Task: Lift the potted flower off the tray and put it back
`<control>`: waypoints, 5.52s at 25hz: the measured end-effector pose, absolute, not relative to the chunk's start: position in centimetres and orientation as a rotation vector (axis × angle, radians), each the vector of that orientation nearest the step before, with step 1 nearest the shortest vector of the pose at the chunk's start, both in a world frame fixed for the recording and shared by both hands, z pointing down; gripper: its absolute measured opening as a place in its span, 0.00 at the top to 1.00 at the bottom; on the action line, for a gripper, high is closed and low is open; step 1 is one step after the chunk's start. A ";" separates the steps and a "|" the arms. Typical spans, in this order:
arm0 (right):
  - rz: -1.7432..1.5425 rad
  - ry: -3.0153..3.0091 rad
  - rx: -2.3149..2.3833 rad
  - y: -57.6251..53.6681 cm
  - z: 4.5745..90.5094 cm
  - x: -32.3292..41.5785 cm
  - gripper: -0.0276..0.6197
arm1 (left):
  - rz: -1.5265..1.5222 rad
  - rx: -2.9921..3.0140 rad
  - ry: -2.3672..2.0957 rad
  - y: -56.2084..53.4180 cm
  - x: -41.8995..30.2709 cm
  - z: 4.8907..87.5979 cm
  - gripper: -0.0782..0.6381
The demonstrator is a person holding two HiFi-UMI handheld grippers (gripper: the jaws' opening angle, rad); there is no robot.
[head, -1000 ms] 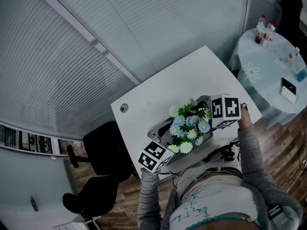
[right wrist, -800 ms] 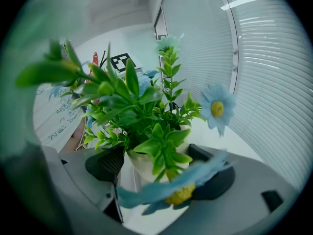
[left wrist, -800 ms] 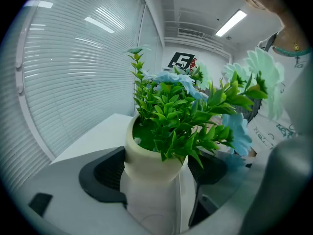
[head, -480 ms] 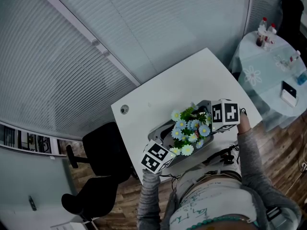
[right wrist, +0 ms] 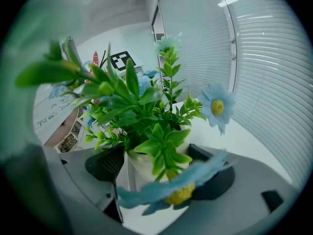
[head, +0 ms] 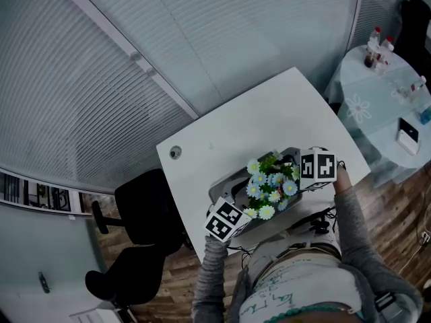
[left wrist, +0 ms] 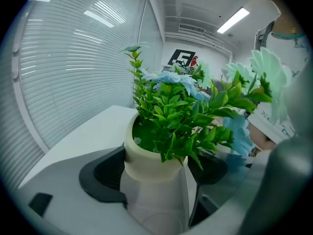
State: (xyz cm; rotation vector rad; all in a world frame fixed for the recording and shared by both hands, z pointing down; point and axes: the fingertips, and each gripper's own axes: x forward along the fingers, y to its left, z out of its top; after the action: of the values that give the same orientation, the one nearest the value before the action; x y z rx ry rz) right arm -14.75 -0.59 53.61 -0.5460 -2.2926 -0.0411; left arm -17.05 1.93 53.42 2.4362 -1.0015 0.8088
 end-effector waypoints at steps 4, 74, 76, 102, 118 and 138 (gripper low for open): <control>-0.035 -2.291 -0.541 -0.7 55.0 -14.6 0.36 | 0.831 2.437 -1.000 1.7 -17.1 54.8 0.32; 0.129 -2.460 -0.518 -0.6 63.1 -14.9 0.36 | 0.774 2.380 -0.978 1.6 -17.6 63.3 0.32; 0.128 -2.460 -0.509 -0.7 63.4 -14.8 0.36 | 0.737 2.375 -0.990 1.7 -17.7 63.4 0.32; 0.216 -2.493 -0.262 -2.1 61.7 -9.7 0.36 | 0.738 2.336 -1.112 4.8 -20.1 61.8 0.32; 0.277 -2.548 -0.051 0.0 58.0 -7.4 0.36 | 0.654 2.310 -1.240 8.3 -21.3 58.2 0.33; 0.210 -2.670 0.261 3.7 52.6 -8.5 0.90 | 0.464 2.241 -1.402 10.7 -20.7 55.5 0.84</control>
State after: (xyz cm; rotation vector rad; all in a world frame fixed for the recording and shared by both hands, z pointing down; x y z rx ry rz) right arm -8.48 3.74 52.58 0.2610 -2.6696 0.2104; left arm -20.73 10.71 55.46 2.2413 -1.4017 0.4635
